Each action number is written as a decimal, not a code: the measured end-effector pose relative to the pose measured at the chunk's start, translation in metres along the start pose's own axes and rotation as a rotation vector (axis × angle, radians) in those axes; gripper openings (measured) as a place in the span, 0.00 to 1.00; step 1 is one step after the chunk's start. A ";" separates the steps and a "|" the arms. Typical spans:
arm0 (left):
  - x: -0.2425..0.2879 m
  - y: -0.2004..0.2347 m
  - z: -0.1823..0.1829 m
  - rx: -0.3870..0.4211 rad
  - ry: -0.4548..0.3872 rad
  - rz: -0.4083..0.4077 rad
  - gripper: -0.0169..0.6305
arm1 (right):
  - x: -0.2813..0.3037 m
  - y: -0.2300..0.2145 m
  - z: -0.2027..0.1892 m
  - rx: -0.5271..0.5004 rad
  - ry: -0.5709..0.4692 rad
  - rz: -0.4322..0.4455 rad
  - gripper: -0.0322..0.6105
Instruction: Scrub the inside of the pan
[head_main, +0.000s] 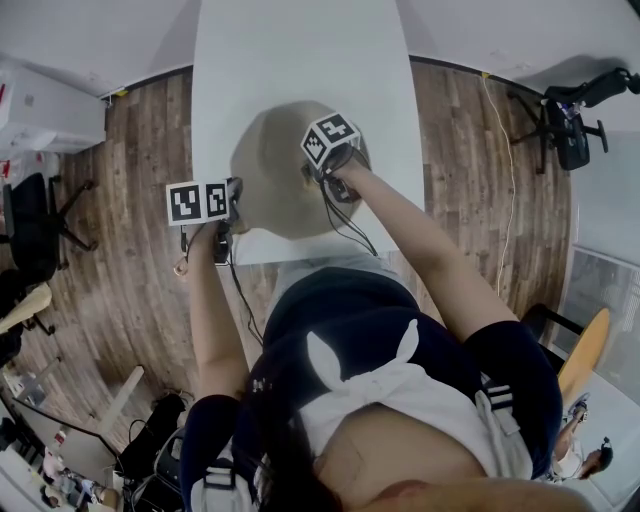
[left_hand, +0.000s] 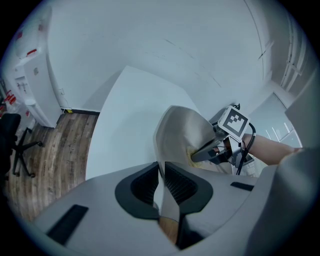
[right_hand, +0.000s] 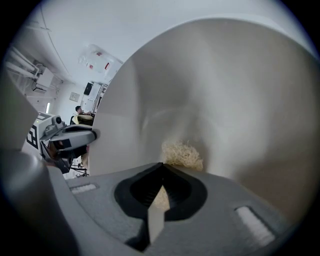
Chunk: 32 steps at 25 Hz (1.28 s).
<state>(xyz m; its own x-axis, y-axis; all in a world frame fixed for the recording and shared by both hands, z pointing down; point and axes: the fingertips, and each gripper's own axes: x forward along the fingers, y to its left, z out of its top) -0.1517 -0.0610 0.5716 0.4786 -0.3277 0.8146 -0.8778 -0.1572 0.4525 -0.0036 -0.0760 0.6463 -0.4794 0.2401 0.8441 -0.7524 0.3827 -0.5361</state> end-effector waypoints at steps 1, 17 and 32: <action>0.000 -0.001 0.000 0.000 0.000 0.001 0.10 | 0.001 0.003 -0.002 -0.002 0.003 0.008 0.05; 0.001 -0.003 0.000 0.002 -0.001 0.008 0.10 | 0.021 0.038 0.017 -0.089 -0.090 0.083 0.05; -0.001 -0.003 0.002 0.038 -0.029 0.034 0.10 | 0.011 0.030 0.024 -0.020 -0.168 0.077 0.05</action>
<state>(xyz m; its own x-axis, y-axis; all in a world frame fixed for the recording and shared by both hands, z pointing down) -0.1499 -0.0621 0.5688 0.4481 -0.3599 0.8183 -0.8940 -0.1809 0.4100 -0.0425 -0.0833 0.6391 -0.6056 0.1177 0.7870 -0.7018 0.3873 -0.5979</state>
